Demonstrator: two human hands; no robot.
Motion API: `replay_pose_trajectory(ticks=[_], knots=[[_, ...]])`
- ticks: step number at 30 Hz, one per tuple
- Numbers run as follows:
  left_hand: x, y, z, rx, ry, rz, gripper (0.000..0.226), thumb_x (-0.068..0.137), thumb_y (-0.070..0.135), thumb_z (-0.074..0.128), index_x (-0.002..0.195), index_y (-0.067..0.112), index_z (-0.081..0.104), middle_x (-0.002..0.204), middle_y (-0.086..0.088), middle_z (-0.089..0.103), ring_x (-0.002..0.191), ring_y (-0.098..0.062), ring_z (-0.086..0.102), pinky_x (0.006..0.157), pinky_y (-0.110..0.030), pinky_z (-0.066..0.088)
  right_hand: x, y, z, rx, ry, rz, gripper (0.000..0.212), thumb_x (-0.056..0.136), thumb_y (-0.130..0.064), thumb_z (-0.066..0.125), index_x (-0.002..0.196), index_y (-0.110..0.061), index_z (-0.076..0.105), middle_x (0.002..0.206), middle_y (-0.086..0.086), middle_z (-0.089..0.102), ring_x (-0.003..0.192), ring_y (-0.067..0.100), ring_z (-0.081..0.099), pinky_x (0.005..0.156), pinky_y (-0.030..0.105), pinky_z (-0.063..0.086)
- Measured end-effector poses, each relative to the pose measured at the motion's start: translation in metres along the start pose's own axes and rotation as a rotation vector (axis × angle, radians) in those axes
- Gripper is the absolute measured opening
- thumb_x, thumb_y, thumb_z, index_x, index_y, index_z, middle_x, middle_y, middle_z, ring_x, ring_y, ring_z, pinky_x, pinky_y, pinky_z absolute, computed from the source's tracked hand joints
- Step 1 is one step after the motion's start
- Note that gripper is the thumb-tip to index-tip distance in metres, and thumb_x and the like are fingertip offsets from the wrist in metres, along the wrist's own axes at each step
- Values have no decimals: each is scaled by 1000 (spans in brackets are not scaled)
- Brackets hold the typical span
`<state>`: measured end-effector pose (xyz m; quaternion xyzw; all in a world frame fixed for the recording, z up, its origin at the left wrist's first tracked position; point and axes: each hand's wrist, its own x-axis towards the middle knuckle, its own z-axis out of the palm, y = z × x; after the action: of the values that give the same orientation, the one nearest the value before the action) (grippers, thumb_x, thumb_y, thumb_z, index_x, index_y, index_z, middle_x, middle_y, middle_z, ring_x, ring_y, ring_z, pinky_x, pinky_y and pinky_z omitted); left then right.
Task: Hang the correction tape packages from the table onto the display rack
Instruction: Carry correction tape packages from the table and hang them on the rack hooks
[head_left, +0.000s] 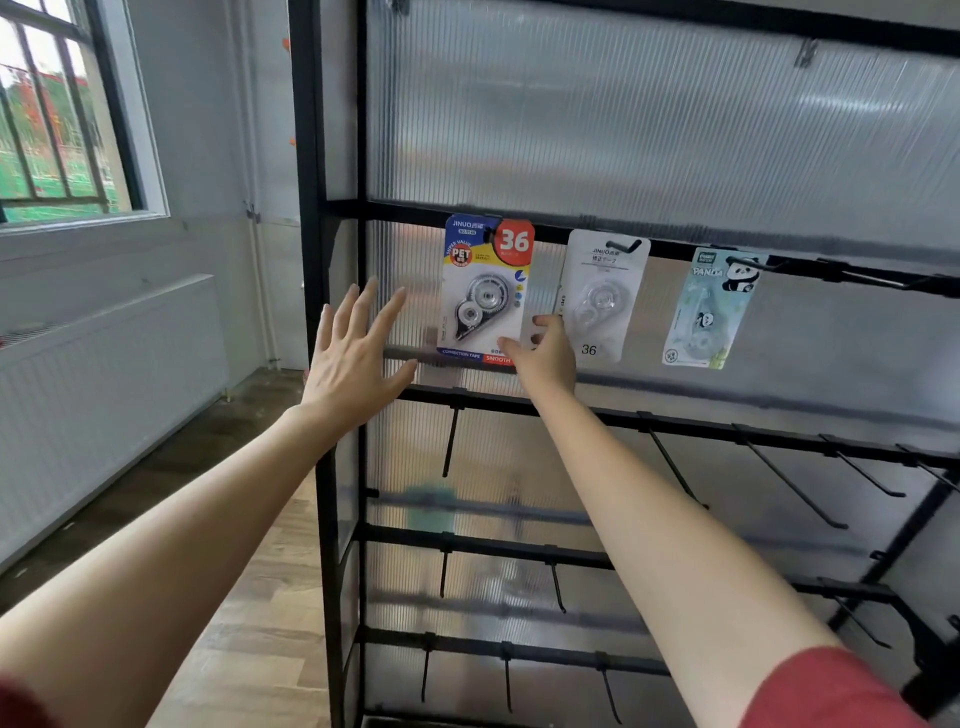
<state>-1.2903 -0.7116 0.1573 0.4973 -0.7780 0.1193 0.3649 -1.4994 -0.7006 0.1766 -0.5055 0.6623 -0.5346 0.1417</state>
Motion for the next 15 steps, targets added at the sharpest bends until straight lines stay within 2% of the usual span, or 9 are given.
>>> replay_pose_trajectory(ticks=[2, 4, 6, 8, 11, 15], knots=[[-7, 4, 6, -4, -20, 0, 78, 90, 42, 56, 152, 27, 12, 160, -7, 3, 146, -24, -3, 117, -43, -6, -11, 14, -10, -168, -10, -81, 60, 89, -30, 64, 138, -11, 37, 138, 10, 47, 122, 28, 49, 93, 36, 42], [-17, 10, 14, 4, -49, 3, 77, 90, 42, 56, 152, 27, 12, 160, -8, 4, 146, -25, -3, 116, -41, -7, -23, 30, -21, -403, -59, -146, 67, 91, -34, 59, 146, -13, 28, 144, 12, 40, 130, 30, 41, 103, 45, 39], [-28, 19, 22, 4, -79, 3, 78, 89, 42, 56, 152, 27, 11, 159, -9, 5, 146, -25, -3, 116, -42, -7, -37, 45, -32, -656, -126, -196, 71, 93, -39, 53, 150, -17, 17, 151, 13, 30, 138, 32, 29, 110, 51, 30], [-41, 29, 30, 6, -111, 2, 79, 89, 42, 55, 152, 27, 11, 159, -9, 4, 146, -25, -2, 116, -43, -5, -51, 60, -43, -811, -196, -206, 74, 95, -41, 49, 152, -21, 7, 157, 13, 15, 144, 33, 15, 116, 52, 16], [-65, 44, 40, 16, -170, -17, 79, 89, 43, 54, 152, 26, 10, 160, -9, 2, 146, -25, -3, 116, -42, -6, -74, 82, -55, -894, -291, -212, 74, 96, -42, 46, 152, -23, 2, 159, 12, 1, 146, 33, 3, 116, 50, 4], [-102, 68, 46, 28, -242, -32, 79, 90, 45, 53, 152, 28, 6, 160, -8, 0, 146, -24, -6, 114, -39, -11, -107, 108, -69, -917, -350, -239, 72, 97, -42, 44, 152, -23, 2, 159, 13, -2, 146, 33, 0, 116, 49, 3]])
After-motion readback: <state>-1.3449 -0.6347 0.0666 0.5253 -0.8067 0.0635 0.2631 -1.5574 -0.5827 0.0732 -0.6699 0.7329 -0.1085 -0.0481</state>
